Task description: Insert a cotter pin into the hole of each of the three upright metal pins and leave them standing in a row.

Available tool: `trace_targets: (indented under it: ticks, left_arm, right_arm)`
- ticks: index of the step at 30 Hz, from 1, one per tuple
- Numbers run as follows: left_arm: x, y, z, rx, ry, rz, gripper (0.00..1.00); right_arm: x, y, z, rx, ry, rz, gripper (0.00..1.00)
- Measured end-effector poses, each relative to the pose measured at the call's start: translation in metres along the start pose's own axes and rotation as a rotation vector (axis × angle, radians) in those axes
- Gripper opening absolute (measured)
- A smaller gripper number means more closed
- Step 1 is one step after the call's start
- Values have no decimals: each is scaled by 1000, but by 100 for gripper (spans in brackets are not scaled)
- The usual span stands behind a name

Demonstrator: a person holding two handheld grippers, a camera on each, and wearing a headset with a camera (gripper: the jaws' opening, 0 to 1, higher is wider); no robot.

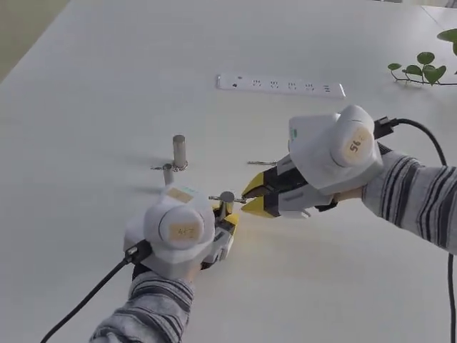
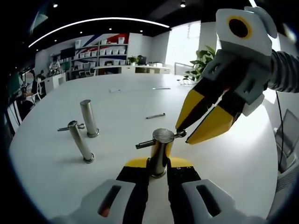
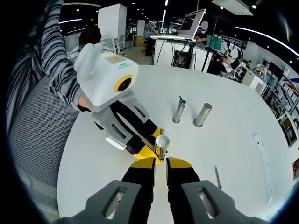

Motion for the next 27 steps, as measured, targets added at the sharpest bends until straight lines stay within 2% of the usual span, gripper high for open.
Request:
trace_targets:
  ticks: [3, 7, 27]
  left_arm:
    - [0, 0, 0, -1, 8, 2, 11]
    - [0, 0, 0, -2, 9, 1, 11]
    - [1, 0, -1, -6, 14, 4, 11]
  right_arm:
    - [-1, 0, -1, -5, -4, -2, 0]
    - [0, 0, 0, -4, -16, -3, 0]
    - [4, 4, 1, -8, -12, 6, 0]
Point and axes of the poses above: the centre of the closed fingertips' face, and the gripper's own axes: x roughly forward along the fingers, z roughly to its right, y roughly out of its top, the point moved 5 cm from there along -x, roughly backward along the fingers
